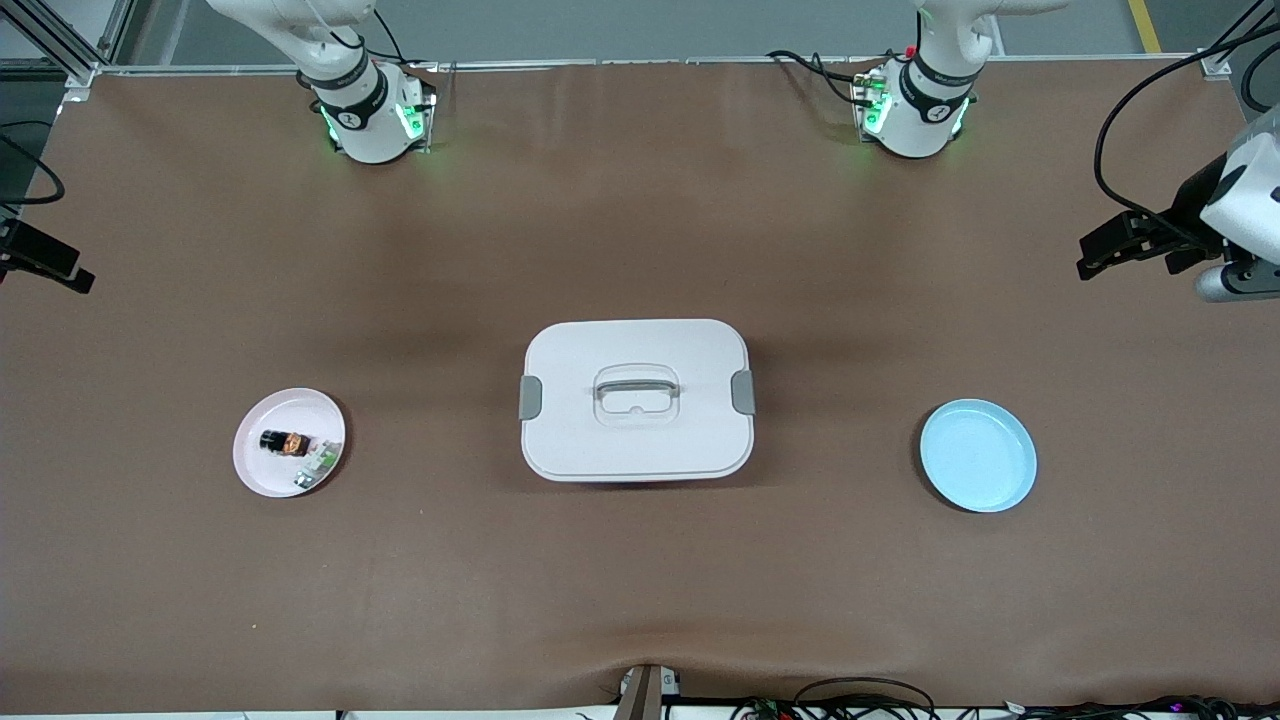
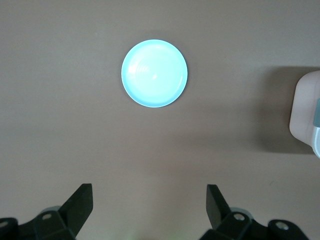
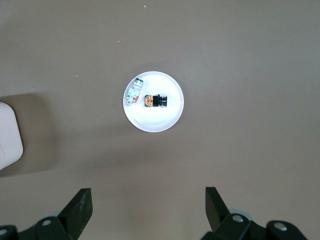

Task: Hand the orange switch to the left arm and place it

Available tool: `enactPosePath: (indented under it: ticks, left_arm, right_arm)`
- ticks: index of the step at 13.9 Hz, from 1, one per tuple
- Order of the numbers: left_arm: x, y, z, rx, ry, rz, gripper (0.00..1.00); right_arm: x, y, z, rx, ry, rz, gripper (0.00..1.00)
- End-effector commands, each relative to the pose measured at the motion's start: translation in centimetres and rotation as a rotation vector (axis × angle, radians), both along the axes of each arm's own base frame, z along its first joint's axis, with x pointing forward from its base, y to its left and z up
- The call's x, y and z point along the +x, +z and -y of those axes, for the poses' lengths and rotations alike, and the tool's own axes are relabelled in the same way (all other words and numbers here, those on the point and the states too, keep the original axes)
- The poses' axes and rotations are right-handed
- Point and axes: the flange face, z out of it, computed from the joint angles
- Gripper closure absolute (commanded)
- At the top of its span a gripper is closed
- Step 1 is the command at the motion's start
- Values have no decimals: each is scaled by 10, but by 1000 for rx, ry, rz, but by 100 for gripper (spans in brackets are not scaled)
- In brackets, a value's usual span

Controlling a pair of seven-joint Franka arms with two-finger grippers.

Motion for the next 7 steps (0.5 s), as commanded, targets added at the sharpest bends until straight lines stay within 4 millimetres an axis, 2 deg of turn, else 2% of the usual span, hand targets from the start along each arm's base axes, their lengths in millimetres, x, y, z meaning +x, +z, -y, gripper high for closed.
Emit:
enactPosePath:
  ticks: [1, 7]
  left_arm:
    - [2, 4, -1, 0, -19, -5, 0]
    - [4, 2, -3, -1, -5, -10, 0]
  right_arm:
    - [-6, 2, -1, -23, -10, 6, 0]
    - [-6, 4, 1, -25, -15, 12, 0]
